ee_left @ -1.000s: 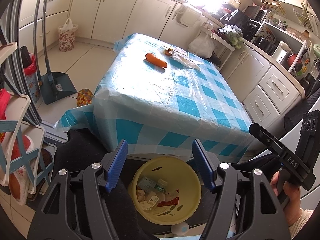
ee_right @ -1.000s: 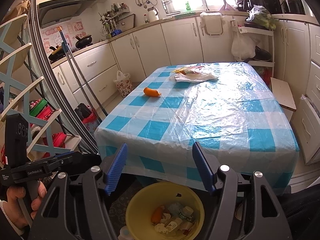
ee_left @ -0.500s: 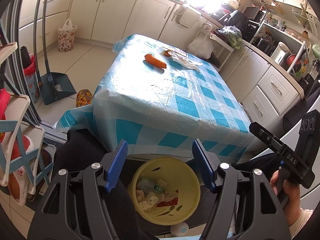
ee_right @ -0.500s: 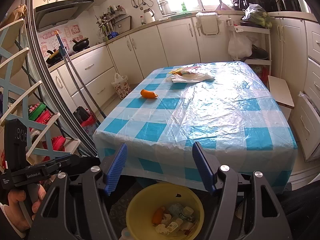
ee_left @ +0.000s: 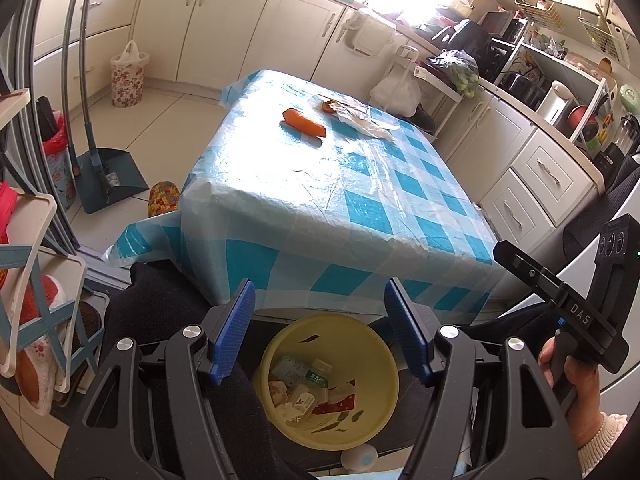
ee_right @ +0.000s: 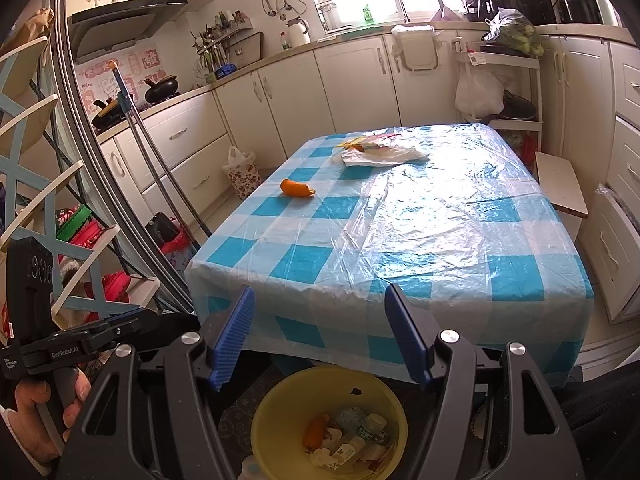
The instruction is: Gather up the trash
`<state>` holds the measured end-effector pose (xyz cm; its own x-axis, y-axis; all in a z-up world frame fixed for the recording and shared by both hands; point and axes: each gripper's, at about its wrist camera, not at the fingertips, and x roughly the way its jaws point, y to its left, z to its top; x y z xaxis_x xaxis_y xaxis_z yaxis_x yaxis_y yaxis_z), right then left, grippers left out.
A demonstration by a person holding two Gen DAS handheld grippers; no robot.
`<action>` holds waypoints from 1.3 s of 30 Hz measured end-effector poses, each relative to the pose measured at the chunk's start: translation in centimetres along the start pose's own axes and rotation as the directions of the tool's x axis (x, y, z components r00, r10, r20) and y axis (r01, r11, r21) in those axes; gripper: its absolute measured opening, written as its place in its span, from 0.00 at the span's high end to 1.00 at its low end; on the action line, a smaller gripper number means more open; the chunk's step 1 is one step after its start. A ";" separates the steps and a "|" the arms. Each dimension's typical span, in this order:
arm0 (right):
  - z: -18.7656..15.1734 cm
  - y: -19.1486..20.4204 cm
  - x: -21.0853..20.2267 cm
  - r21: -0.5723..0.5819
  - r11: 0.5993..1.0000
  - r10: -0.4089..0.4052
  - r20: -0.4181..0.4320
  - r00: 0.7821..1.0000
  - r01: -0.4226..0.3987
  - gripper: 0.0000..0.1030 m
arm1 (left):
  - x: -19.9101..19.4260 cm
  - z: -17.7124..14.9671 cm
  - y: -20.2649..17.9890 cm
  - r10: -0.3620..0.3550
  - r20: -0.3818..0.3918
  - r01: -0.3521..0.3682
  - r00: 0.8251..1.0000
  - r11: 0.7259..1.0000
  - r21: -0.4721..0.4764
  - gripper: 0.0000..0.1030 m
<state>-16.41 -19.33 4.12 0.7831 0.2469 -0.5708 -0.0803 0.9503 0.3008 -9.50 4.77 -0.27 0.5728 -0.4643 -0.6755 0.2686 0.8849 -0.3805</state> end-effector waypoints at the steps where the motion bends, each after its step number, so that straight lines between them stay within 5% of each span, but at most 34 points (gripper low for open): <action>1: 0.0 0.0 0.0 0.000 1.000 0.000 -0.001 1.000 0.000 0.37 | 0.0 0.0 -0.1 0.000 0.000 0.000 1.000 1.000 0.000 0.38; 39: 0.0 0.3 0.0 -0.024 1.000 0.011 0.008 1.000 -0.010 0.37 | -0.4 -0.2 0.3 -0.019 0.025 0.019 1.000 1.000 -0.011 0.38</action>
<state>-16.47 -19.03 4.21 0.7870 0.2554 -0.5616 -0.1030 0.9519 0.2885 -9.75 5.19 -0.25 0.5871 -0.4796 -0.6522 0.2706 0.8755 -0.4002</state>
